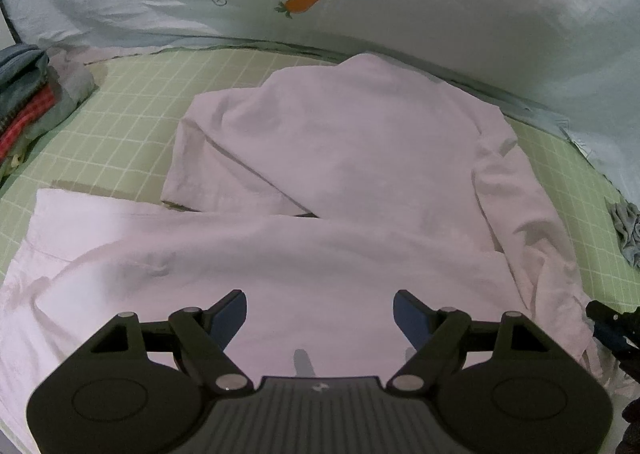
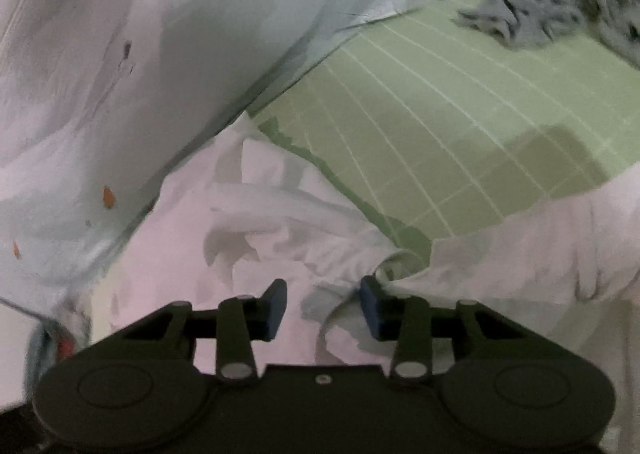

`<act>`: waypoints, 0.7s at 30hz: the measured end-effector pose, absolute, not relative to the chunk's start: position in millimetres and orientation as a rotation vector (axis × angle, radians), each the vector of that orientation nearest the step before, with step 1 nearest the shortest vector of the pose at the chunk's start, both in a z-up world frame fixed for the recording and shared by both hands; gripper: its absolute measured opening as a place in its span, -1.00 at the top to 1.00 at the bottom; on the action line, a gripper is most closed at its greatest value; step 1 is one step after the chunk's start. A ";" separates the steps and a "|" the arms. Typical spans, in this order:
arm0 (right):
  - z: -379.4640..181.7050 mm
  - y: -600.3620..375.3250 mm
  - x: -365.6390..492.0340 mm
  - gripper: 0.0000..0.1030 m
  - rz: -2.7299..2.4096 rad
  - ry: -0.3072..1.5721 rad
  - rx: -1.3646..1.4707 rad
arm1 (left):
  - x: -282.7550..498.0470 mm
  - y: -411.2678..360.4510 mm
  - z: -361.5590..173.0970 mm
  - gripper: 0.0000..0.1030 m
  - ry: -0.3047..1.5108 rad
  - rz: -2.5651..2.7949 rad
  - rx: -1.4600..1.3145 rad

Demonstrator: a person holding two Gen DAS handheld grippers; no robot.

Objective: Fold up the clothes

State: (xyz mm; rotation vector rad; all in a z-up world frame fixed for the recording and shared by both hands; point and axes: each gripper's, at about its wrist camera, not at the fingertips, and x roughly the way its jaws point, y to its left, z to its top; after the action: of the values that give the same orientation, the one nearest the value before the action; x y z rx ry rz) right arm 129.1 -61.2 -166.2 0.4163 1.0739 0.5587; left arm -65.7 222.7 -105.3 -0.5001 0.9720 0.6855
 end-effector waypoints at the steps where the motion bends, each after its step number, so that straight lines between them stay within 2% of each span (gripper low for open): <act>1: -169.7 -61.7 132.8 0.16 0.553 1.100 0.452 | -65.9 222.9 -105.6 -0.58 0.972 0.686 -0.502; 4: -180.1 -62.9 143.8 -0.05 0.533 1.179 0.561 | -64.9 222.6 -107.8 -0.58 0.982 0.684 -0.510; 9: -184.2 -69.4 149.5 -0.07 0.437 1.283 0.717 | -64.9 217.7 -104.1 -0.58 0.968 0.670 -0.491; 10: -187.2 -71.0 149.3 -0.13 0.427 1.294 0.748 | -65.8 218.2 -104.0 -0.58 0.963 0.672 -0.494; 12: -193.0 -69.1 153.5 -0.36 0.430 1.309 0.811 | -66.4 220.0 -105.5 -0.58 0.966 0.683 -0.513; 13: -195.1 -67.7 156.5 -0.64 0.434 1.312 0.848 | -66.3 220.7 -106.7 -0.58 0.969 0.685 -0.522; 14: -197.2 -66.2 159.5 -0.77 0.439 1.314 0.885 | -66.0 220.8 -107.7 -0.58 0.972 0.683 -0.531; 15: -199.3 -64.8 162.4 -0.71 0.443 1.316 0.922 | -65.6 220.2 -108.2 -0.58 0.974 0.681 -0.535; 16: -197.1 -66.2 163.3 -0.33 0.445 1.294 0.918 | -65.7 219.8 -107.7 -0.58 0.973 0.683 -0.533; 17: -195.0 -67.7 164.1 0.41 0.447 1.271 0.915 | -65.8 219.3 -107.1 -0.58 0.972 0.684 -0.531; 18: -192.8 -69.1 164.9 0.68 0.449 1.249 0.911 | -66.0 218.9 -106.5 -0.58 0.971 0.686 -0.530; 20: -188.4 -74.0 165.5 0.88 0.458 1.209 0.901 | -66.2 218.0 -105.3 -0.58 0.970 0.689 -0.526; 21: -187.4 -76.1 167.2 0.88 0.483 1.197 0.919 | -66.3 217.6 -104.7 -0.58 0.969 0.691 -0.524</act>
State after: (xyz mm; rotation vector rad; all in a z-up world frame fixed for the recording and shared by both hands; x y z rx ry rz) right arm 167.2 -76.1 -187.4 0.9189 1.1968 0.4832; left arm -66.3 217.6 -104.7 -0.5242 0.9689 0.6909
